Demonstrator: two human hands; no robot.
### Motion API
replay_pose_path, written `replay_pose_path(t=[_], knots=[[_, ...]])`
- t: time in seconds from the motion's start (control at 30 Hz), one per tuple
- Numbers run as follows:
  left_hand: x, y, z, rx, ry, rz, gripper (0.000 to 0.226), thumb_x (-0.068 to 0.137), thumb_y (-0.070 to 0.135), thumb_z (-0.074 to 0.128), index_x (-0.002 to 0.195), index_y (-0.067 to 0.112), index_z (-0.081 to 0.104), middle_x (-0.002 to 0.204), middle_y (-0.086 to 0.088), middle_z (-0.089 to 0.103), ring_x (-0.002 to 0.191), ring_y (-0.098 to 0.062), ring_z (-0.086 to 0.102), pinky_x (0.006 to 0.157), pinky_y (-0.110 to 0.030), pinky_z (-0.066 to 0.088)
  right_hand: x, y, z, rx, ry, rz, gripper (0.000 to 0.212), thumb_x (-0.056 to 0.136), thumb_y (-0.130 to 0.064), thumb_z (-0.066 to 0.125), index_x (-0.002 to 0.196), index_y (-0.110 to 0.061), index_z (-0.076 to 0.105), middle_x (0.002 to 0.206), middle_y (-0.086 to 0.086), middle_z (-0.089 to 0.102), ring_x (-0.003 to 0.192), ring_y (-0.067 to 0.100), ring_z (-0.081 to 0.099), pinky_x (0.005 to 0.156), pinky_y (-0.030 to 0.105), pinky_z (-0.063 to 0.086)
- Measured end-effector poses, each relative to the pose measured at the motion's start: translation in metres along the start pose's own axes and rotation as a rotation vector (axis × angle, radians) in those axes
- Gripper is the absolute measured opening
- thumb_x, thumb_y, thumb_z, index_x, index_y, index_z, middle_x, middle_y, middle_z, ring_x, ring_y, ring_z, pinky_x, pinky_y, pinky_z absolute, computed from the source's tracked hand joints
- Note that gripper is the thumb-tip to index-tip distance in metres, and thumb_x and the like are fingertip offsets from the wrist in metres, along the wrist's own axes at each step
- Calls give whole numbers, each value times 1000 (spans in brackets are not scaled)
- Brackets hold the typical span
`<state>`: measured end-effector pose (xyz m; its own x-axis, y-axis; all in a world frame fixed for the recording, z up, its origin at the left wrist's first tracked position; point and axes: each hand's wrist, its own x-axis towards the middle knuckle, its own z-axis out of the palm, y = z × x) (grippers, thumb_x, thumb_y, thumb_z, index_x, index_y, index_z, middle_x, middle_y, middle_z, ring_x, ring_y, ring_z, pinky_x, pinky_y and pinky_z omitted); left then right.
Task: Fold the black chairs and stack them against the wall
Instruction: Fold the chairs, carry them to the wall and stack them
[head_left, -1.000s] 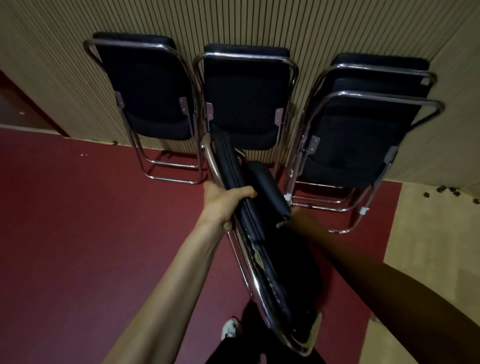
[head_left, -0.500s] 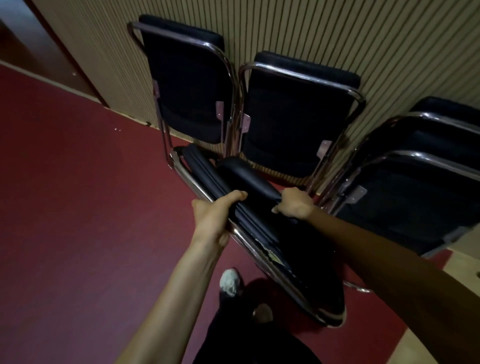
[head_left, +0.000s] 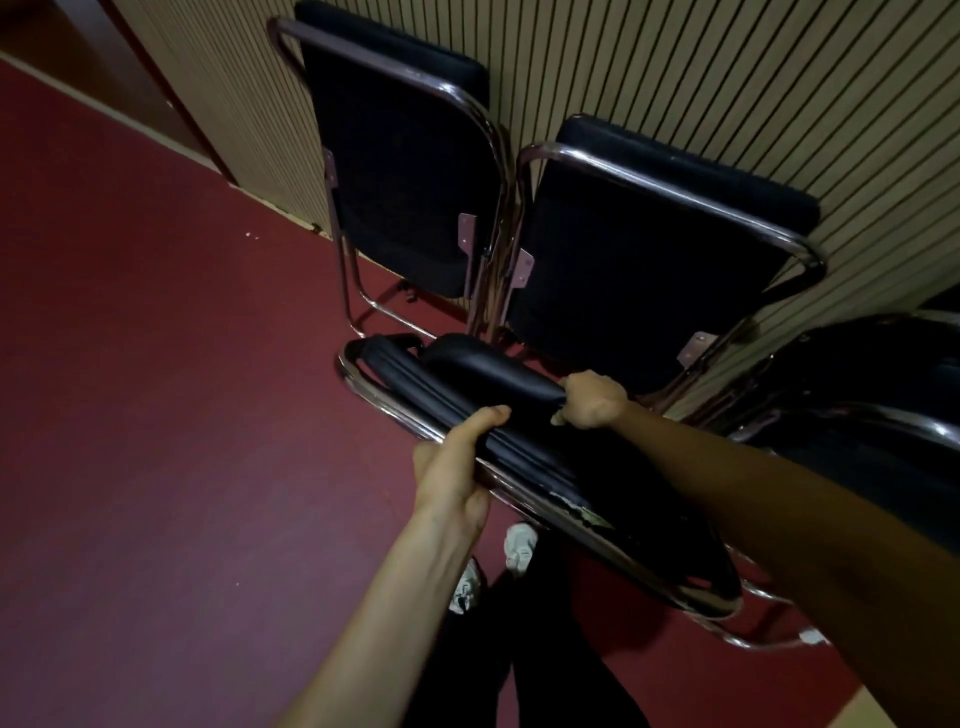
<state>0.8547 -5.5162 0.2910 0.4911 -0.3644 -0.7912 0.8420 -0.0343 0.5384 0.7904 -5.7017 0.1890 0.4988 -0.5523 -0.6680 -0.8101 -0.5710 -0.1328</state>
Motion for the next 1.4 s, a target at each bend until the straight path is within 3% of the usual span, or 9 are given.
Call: replay_pose_path(t=[0.2,0.37,0.63,0.8,0.93,1.13,1.2,1.3,1.4], knots=[[19,-7,42,-55,35,-27,17,73,-6,74,89,-5,70,78,-12,71,65,-20,70,75,-39,58,38,24,-16,-38,-75,-16,53,81,-39,71,125,-11,57,120,9,61,105,28,61,78,29,48],[30,-12,85,-86,60,-10,30,73,-8,74,102,-10,67,86,-16,70,65,-21,69,68,-37,60,59,47,-37,-5,-160,-47,60,82,-34,72,131,-8,50,126,10,56,108,27,58,85,32,51],[52,-10,123,-108,93,23,18,71,-10,73,85,-1,64,77,-12,67,67,-24,68,79,-58,55,71,68,-55,97,-145,-95,52,89,-28,64,134,-9,44,130,12,55,114,26,55,81,24,41],[69,-6,144,-106,105,26,55,66,-10,76,118,-9,57,93,-18,66,89,-34,70,72,-56,57,64,91,-79,152,-103,-107,62,91,-37,60,143,-12,37,143,10,45,127,25,47,98,27,37],[78,-4,156,-79,93,13,65,63,-9,77,123,-7,54,106,-22,68,93,-34,70,66,-54,59,56,115,-83,193,-102,-100,60,92,-36,58,143,-12,37,141,11,46,124,25,48,98,28,38],[80,-7,140,-36,128,-4,69,59,-5,77,124,-4,56,104,-19,70,89,-33,71,66,-55,58,56,135,-61,99,-134,20,96,84,-38,69,152,-12,6,151,19,25,135,35,34,104,35,39],[79,-8,131,-41,107,-11,67,61,-6,75,125,-3,55,96,-18,68,82,-31,70,60,-50,58,57,130,-55,103,-169,29,96,84,-36,71,151,-7,8,149,19,31,132,33,40,97,31,40],[80,-9,126,-57,76,-46,70,56,-3,75,124,0,57,103,-20,70,87,-34,71,68,-62,55,60,117,-45,64,-128,64,87,82,-31,73,142,2,19,137,22,45,120,34,51,81,32,44],[82,-7,117,-59,26,-114,85,41,3,76,123,4,56,109,-16,69,96,-36,69,73,-69,50,59,107,-43,6,-68,77,87,79,-32,75,142,-1,23,137,21,44,121,36,50,86,35,45]])
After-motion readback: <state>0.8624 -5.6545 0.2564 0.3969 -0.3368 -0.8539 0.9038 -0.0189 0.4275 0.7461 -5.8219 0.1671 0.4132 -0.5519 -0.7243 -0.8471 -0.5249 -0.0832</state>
